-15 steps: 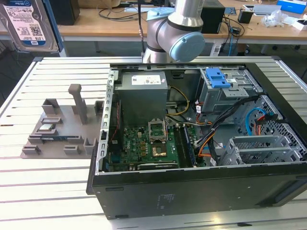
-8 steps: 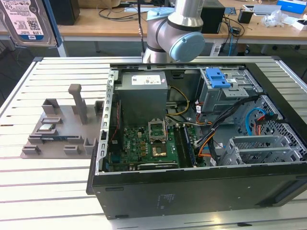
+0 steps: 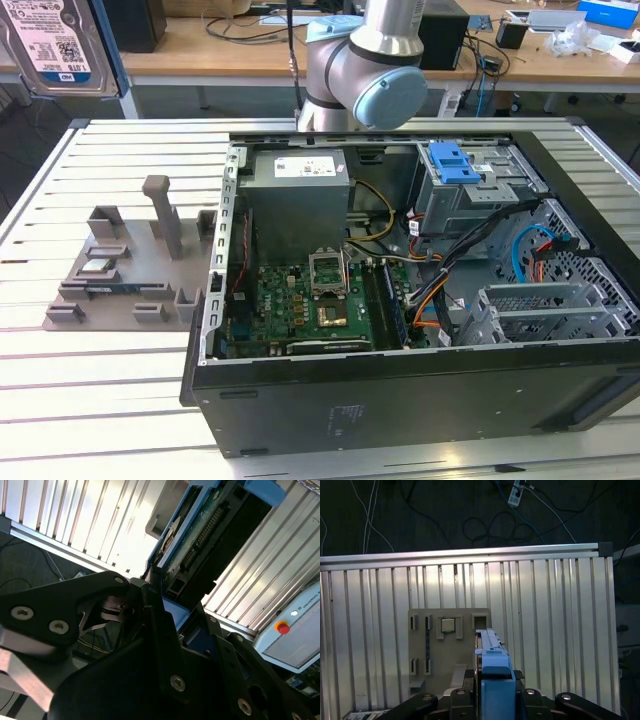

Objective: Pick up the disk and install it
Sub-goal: 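Pick up the disk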

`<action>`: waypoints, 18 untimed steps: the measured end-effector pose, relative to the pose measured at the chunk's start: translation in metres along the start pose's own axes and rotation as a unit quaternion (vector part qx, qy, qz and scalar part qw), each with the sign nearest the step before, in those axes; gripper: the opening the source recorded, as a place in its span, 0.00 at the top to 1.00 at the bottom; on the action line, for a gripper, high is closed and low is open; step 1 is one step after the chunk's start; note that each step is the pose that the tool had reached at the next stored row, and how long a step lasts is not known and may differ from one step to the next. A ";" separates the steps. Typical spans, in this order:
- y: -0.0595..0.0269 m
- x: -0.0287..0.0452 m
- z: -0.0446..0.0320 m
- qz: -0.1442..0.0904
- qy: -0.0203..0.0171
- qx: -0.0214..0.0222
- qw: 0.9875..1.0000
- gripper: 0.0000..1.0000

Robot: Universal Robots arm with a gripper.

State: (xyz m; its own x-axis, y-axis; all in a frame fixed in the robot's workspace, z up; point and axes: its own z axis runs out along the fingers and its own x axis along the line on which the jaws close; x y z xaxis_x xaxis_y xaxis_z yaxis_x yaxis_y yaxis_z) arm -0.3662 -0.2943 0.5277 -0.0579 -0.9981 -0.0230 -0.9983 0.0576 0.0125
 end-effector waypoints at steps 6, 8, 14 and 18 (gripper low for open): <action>-0.0061 -0.0004 -0.0001 0.000 0.000 0.000 1.000 0.63; -0.0134 -0.0008 -0.0002 0.000 0.000 0.000 1.000 0.63; -0.0385 -0.0022 -0.0004 0.000 0.000 0.000 1.000 0.63; -0.0546 -0.0032 -0.0007 0.000 0.000 -0.001 1.000 0.63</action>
State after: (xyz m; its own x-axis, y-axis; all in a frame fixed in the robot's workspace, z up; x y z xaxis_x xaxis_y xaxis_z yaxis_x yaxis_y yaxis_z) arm -0.3115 -0.2943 0.5277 -0.0580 -0.9981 -0.0229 -0.9982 0.0577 0.0138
